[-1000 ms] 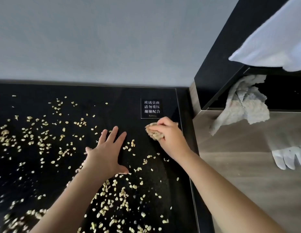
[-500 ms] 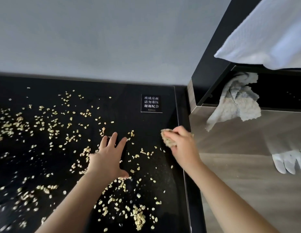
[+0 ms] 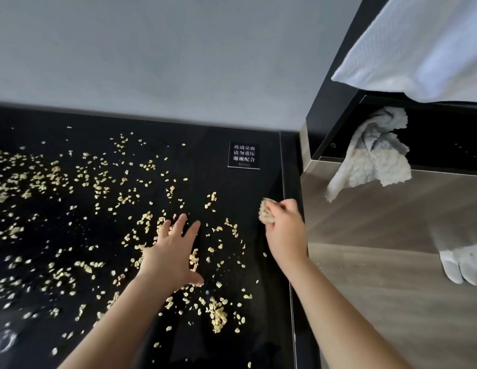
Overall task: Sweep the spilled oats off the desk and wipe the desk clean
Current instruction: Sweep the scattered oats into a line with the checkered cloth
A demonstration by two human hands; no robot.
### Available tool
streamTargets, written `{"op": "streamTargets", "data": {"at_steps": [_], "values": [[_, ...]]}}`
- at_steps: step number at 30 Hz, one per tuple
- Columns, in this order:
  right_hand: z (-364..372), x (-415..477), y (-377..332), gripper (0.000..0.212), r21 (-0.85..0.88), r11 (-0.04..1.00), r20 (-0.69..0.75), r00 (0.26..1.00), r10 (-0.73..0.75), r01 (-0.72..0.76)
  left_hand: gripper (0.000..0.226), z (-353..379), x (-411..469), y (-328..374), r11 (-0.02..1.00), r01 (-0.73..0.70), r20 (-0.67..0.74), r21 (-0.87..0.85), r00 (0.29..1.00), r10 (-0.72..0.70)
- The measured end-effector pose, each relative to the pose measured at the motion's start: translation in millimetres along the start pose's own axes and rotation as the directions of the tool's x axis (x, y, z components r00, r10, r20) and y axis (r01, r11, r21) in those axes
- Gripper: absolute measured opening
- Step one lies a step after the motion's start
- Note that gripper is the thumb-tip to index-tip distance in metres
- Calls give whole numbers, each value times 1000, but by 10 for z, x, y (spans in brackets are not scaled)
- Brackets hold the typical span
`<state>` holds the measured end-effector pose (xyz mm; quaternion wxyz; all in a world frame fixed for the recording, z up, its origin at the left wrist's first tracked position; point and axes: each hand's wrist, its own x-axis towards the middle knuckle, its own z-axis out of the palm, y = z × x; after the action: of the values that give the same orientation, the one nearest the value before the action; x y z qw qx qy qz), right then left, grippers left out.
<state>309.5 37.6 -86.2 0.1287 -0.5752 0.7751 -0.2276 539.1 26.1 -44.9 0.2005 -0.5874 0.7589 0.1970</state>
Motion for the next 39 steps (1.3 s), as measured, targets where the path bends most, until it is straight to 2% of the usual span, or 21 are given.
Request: {"op": "streamTargets", "data": {"at_steps": [4, 8, 9, 11, 14, 18, 20, 24, 26, 29, 33, 35, 36, 37, 39], "values": [[182, -271, -358, 40, 82, 981, 115, 977, -182, 173, 116, 1, -17, -15, 1000, -7, -14, -25, 1000, 7], [114, -259, -368, 40, 206, 965, 234, 949, -212, 165, 100, -158, 66, -78, 990, -55, -95, -127, 995, 43], [56, -196, -352, 39, 226, 962, 211, 957, -200, 151, 93, -208, 109, -108, 986, -66, -129, -153, 991, 47], [-51, -32, -307, 40, 196, 972, 79, 986, -147, 129, 83, -295, 202, -179, 981, -72, -204, -182, 978, 34], [-80, 229, -264, 43, 69, 997, -77, 997, -30, 35, 86, -353, 357, -304, 992, -56, -232, -114, 972, 28], [198, 508, -402, 44, -52, 998, -37, 999, 31, -33, 109, -319, 485, -474, 990, 71, -80, -123, 993, -81], [356, 654, -529, 45, -37, 999, -11, 1000, 10, -10, 113, -273, 505, -519, 985, 95, -72, -145, 992, -106], [553, 808, -825, 40, 66, 984, 121, 978, -172, 165, 115, -239, 495, -539, 990, 75, -82, -121, 993, -85], [591, 683, -882, 37, 139, 953, 205, 934, -294, 270, 116, -230, 504, -594, 992, 52, -69, -116, 996, -60], [489, 358, -761, 33, 214, 913, 307, 863, -400, 347, 118, -211, 492, -693, 995, 14, -43, -103, 999, -18], [179, 28, -593, 37, 192, 922, 555, 737, -385, 337, 112, -172, 369, -692, 996, -33, -9, -77, 999, 33], [18, -2, -563, 40, 197, 936, 612, 710, -349, 290, 109, -170, 285, -641, 996, -82, 13, -41, 996, 83], [-49, 3, -542, 40, 218, 942, 576, 745, -335, 255, 109, -175, 248, -615, 993, -111, 28, -39, 993, 112], [-97, 29, -503, 41, 238, 948, 489, 817, -306, 212, 109, -181, 218, -591, 990, -133, 41, -50, 990, 135], [-132, 107, -375, 43, 190, 976, 234, 961, -151, 107, 114, -180, 165, -551, 985, -171, 64, -34, 983, 173]]}}
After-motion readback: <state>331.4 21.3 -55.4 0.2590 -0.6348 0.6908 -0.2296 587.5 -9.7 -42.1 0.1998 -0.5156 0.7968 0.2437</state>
